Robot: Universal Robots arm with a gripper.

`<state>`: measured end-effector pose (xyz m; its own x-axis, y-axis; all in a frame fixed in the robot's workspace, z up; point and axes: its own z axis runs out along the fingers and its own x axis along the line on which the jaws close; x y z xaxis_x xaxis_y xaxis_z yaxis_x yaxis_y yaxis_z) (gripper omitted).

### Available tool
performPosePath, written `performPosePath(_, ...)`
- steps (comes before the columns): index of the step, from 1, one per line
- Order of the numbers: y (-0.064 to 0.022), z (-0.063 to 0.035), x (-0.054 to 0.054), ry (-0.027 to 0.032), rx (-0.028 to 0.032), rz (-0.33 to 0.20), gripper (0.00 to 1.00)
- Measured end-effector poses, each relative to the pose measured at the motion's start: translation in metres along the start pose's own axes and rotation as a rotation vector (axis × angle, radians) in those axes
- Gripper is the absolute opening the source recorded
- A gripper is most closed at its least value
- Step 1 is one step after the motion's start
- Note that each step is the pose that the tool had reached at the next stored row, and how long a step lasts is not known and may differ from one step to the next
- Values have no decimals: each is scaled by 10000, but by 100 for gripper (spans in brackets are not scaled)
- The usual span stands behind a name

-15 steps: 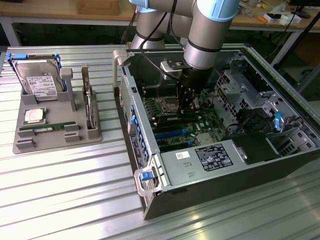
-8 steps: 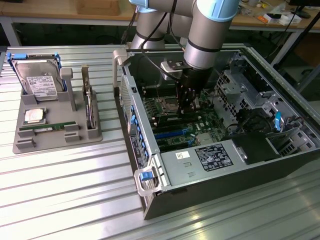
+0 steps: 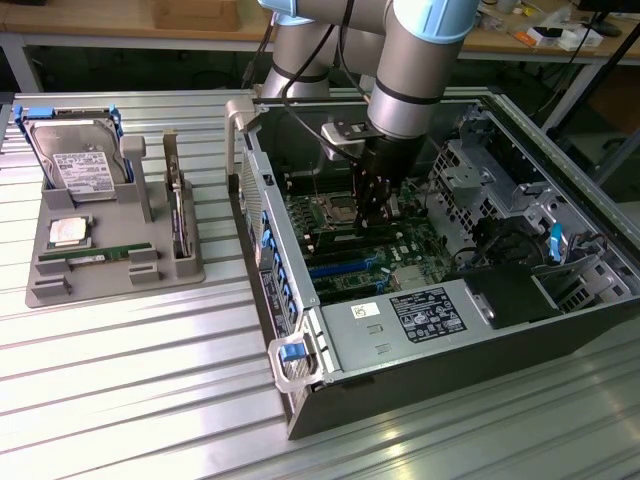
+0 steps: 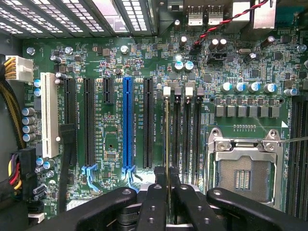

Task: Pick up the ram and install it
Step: 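Insert the ram into the slot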

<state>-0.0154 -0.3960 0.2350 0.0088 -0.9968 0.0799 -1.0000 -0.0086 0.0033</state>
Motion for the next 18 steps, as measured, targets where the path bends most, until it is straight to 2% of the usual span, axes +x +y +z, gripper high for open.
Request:
performPosePath(3,0,7,0,2,65,6,13)
performPosePath(18,1,30,-2,8,79,-88,13)
